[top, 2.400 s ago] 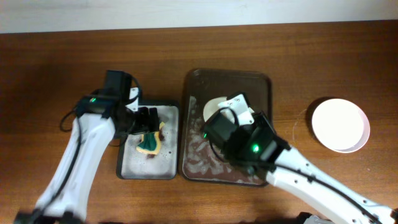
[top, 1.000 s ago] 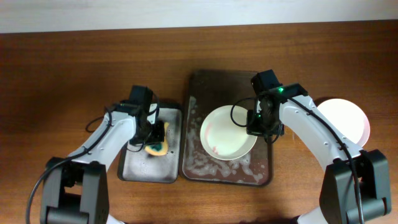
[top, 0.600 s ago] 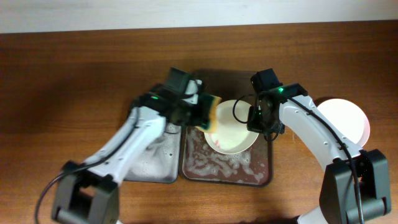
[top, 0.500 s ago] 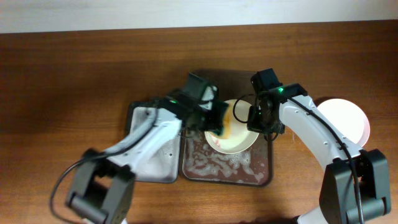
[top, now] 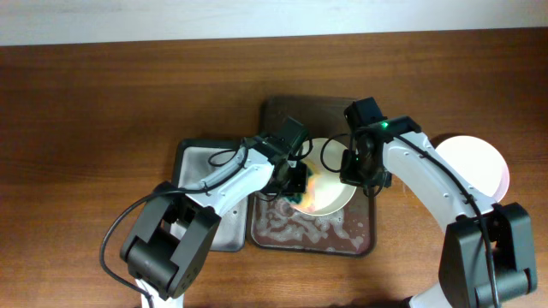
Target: Clean dirty plates on tray and stack at the side
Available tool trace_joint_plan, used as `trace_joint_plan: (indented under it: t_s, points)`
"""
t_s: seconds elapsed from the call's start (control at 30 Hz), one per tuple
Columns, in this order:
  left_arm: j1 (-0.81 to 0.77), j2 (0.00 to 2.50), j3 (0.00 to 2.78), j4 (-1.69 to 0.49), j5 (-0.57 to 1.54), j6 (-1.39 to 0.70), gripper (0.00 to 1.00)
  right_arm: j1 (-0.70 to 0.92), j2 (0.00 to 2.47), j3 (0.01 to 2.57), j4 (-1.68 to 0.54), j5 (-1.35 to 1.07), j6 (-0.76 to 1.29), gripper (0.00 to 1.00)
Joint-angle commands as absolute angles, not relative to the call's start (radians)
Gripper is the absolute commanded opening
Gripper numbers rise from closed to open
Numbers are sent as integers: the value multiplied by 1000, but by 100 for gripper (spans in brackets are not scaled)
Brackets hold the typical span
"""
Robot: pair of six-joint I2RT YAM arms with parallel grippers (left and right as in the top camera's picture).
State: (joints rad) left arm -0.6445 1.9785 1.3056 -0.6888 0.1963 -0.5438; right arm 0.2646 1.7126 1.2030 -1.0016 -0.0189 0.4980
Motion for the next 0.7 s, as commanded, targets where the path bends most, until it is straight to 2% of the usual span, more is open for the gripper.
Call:
trace_joint_plan:
  t_s: [0.0,0.1,0.37,0.53,0.67]
  points:
    - [-606,2047,1263,-752,-175,-553,0,262,1708,1211,-1015,25,510,4]
    - [-606,2047,1335,-804,-190,-553,0,261,1708,1211,-1025,62,510,4]
    - [-567,1998,1719,-1151,-21,-551,0,261,1708,1211,-1036,69,505,4]
    - [-429,1872,1746,-1357,-75,-465,0,262,1651,1212,-1029,83,416,4]
    - [-313,1839,1732,-1424,-71,-356,0,293,1520,1212,-1029,203,366,4]
